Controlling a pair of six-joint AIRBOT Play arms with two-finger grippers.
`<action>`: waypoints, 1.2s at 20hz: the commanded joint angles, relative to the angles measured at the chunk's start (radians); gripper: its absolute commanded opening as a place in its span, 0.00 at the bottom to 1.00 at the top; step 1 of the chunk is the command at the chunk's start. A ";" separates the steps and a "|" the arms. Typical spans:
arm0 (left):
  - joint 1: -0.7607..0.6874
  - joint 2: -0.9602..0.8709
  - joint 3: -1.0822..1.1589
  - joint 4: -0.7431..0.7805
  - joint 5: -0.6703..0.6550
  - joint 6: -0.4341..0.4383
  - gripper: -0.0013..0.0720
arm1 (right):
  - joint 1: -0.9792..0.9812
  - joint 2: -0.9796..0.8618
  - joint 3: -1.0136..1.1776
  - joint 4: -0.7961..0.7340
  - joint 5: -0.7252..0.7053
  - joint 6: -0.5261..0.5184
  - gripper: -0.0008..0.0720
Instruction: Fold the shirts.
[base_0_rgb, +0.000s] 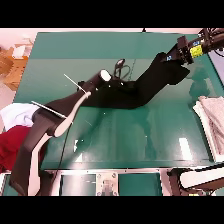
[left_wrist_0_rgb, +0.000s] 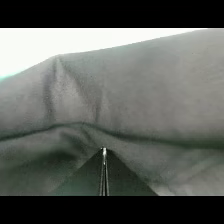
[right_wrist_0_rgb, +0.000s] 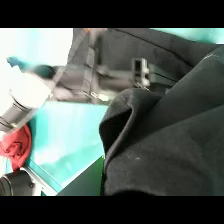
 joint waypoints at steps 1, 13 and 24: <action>0.121 0.035 0.082 0.001 -0.336 0.004 0.05 | 0.024 0.002 0.001 0.003 -0.011 0.023 0.04; 0.644 0.416 0.051 0.392 -0.702 -0.020 0.05 | 0.641 -0.303 -0.003 0.076 -0.671 0.035 0.04; 0.665 0.415 -0.025 0.401 -0.716 0.091 0.05 | 0.442 -0.393 -0.002 0.156 -0.585 -0.114 0.59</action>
